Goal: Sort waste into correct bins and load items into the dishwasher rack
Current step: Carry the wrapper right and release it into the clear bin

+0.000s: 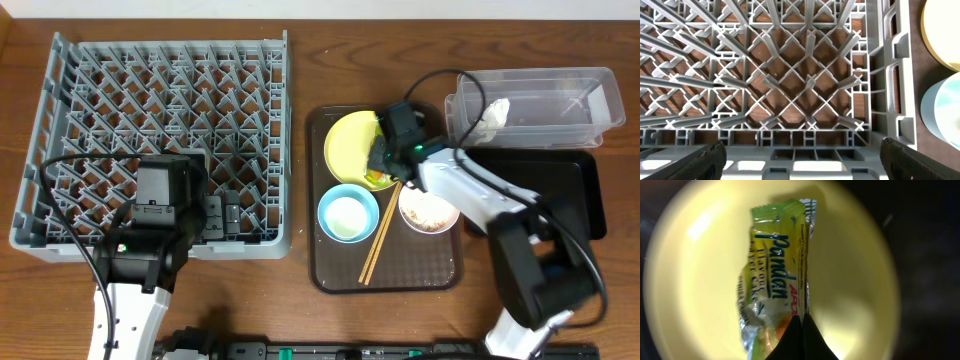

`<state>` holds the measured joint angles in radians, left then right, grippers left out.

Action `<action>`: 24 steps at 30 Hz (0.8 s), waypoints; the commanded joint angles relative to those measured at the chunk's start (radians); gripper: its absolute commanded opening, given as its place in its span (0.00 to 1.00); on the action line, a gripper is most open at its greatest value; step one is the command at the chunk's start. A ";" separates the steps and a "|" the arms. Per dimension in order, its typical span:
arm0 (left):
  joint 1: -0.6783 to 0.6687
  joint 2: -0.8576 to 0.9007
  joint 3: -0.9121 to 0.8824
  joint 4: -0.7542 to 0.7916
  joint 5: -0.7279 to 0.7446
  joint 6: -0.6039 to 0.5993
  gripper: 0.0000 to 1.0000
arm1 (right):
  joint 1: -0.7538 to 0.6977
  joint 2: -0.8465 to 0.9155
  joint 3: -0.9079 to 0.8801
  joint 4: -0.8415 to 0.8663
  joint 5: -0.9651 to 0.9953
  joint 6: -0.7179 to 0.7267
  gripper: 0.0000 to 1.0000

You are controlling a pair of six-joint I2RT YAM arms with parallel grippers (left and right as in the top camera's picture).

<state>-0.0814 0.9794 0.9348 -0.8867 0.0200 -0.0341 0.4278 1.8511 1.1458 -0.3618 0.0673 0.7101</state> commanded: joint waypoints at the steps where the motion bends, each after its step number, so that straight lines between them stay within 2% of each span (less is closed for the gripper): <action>1: -0.004 0.000 0.020 -0.002 -0.002 -0.016 1.00 | -0.077 -0.159 0.040 0.010 0.011 -0.092 0.01; 6: -0.004 0.000 0.020 -0.002 -0.002 -0.016 1.00 | -0.223 -0.299 0.040 0.015 0.034 -0.133 0.01; 11: -0.004 0.000 0.020 -0.002 -0.002 -0.016 1.00 | -0.369 -0.328 0.040 0.043 0.076 -0.132 0.01; 14: -0.004 0.000 0.020 -0.002 -0.002 -0.016 1.00 | -0.436 -0.309 0.040 0.073 0.075 -0.126 0.08; 16: -0.004 0.000 0.020 -0.002 -0.002 -0.016 1.00 | -0.463 -0.293 0.040 0.101 0.073 -0.121 0.19; 17: -0.004 0.000 0.020 -0.002 -0.002 -0.016 1.00 | -0.472 -0.283 0.040 0.116 0.074 -0.121 0.29; 19: -0.004 0.000 0.020 -0.002 -0.002 -0.016 1.00 | -0.480 -0.265 0.040 0.147 0.074 -0.122 0.56; 20: -0.004 0.000 0.020 -0.002 -0.002 -0.016 1.00 | -0.482 -0.257 0.040 0.163 0.072 -0.126 0.63; 24: -0.004 0.000 0.020 -0.002 -0.002 -0.016 1.00 | -0.482 -0.255 0.040 0.171 0.024 -0.174 0.67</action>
<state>-0.0814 0.9794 0.9348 -0.8867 0.0200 -0.0341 -0.0502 1.5902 1.1828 -0.1963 0.1246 0.5762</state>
